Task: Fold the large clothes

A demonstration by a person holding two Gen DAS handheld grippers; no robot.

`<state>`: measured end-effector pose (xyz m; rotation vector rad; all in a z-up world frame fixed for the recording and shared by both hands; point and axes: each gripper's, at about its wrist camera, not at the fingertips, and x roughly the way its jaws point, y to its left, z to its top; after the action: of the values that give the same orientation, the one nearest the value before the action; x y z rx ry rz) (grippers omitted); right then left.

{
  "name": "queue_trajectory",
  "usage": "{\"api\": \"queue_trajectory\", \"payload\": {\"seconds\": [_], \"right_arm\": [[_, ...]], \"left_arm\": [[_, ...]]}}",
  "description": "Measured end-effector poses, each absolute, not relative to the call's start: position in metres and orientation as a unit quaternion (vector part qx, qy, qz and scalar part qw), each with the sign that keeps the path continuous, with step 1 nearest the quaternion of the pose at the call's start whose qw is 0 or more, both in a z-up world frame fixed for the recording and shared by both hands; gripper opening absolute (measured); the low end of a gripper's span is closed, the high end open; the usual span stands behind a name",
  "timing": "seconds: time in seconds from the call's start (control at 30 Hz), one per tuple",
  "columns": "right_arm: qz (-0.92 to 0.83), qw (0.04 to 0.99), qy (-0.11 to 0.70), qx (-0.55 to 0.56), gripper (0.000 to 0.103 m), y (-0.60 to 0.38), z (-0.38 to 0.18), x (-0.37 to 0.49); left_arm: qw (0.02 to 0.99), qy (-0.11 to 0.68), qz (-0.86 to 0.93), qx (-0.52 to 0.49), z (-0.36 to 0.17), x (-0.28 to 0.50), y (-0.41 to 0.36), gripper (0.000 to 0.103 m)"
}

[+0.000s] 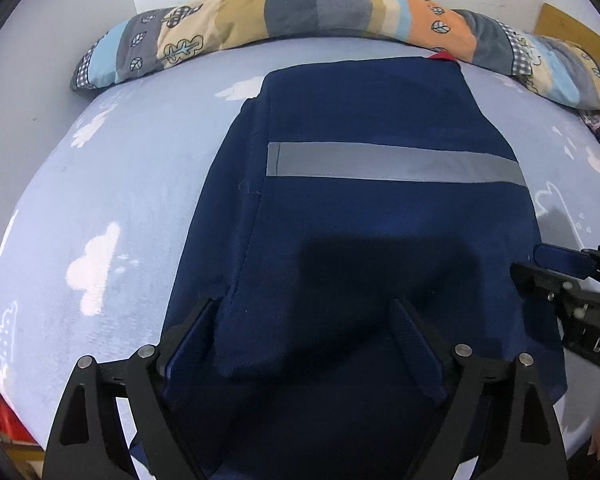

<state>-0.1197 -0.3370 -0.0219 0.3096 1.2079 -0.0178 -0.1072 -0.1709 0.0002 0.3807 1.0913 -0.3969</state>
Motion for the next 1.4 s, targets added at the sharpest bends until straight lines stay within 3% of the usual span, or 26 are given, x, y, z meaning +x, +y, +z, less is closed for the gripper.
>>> {"api": "queue_trajectory", "payload": {"seconds": [0.2,0.47,0.7,1.4], "right_arm": [[-0.006,0.811,0.57,0.13,0.044,-0.336,-0.013,-0.118],[-0.027,0.833,0.542,0.107,0.048,-0.339,0.007,-0.126],[-0.026,0.824,0.553,0.117,0.048,-0.344,-0.001,-0.126],[-0.032,0.817,0.568,0.093,0.053,-0.33,-0.015,-0.119]], "left_arm": [[0.827,0.505,-0.183,0.166,0.005,-0.103,-0.181,0.088],[0.86,0.408,-0.23,0.2,0.032,-0.142,-0.201,0.088],[0.825,0.452,-0.243,0.238,-0.001,-0.152,-0.214,0.088],[0.82,0.458,-0.238,0.248,-0.003,-0.146,-0.213,0.09]]}}
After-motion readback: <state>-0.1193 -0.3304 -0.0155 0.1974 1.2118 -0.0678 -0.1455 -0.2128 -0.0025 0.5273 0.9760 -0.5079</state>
